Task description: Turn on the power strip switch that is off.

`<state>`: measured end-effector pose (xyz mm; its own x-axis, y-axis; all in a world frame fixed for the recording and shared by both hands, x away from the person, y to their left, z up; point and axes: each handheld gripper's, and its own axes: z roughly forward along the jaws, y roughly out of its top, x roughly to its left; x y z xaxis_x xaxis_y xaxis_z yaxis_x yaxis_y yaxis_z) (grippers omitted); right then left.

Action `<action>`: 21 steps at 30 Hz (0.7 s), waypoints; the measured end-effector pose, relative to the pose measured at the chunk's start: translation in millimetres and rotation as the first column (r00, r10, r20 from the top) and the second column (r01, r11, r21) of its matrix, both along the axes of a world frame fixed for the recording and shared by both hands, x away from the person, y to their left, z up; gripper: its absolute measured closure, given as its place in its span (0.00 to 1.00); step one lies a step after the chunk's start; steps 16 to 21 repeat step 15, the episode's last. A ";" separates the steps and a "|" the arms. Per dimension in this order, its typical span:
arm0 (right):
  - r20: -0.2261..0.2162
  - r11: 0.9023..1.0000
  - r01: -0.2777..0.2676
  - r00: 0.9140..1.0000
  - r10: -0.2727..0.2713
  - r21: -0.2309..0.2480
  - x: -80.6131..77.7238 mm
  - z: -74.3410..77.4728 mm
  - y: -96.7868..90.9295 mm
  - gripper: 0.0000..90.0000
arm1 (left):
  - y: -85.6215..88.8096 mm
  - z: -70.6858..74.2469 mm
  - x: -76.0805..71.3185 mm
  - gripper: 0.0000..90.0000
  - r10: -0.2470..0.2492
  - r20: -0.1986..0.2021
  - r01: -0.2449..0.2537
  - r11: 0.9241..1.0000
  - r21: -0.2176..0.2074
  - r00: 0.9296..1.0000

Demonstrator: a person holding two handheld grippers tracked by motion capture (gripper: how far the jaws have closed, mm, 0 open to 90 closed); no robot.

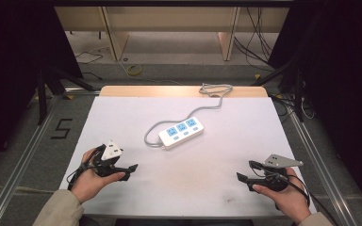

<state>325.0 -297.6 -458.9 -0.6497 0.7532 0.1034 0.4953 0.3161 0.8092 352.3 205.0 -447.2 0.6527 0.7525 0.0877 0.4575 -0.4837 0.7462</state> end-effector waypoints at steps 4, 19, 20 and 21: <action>0.001 1.000 -0.002 1.000 0.002 -0.001 0.4 -0.3 0.0 0.32 | 4.1 -2.7 -2.8 0.24 0.007 -0.004 -0.007 1.000 0.002 1.000; 0.003 1.000 -0.004 1.000 0.004 -0.001 0.4 0.1 0.3 0.32 | 1.8 -4.4 -2.2 0.24 -0.001 0.002 0.001 1.000 0.012 1.000; 0.003 1.000 -0.004 1.000 0.004 -0.001 0.4 0.1 0.3 0.32 | 1.8 -4.4 -2.2 0.24 -0.001 0.002 0.001 1.000 0.012 1.000; 0.003 1.000 -0.004 1.000 0.004 -0.001 0.4 0.1 0.3 0.32 | 1.8 -4.4 -2.2 0.24 -0.001 0.002 0.001 1.000 0.012 1.000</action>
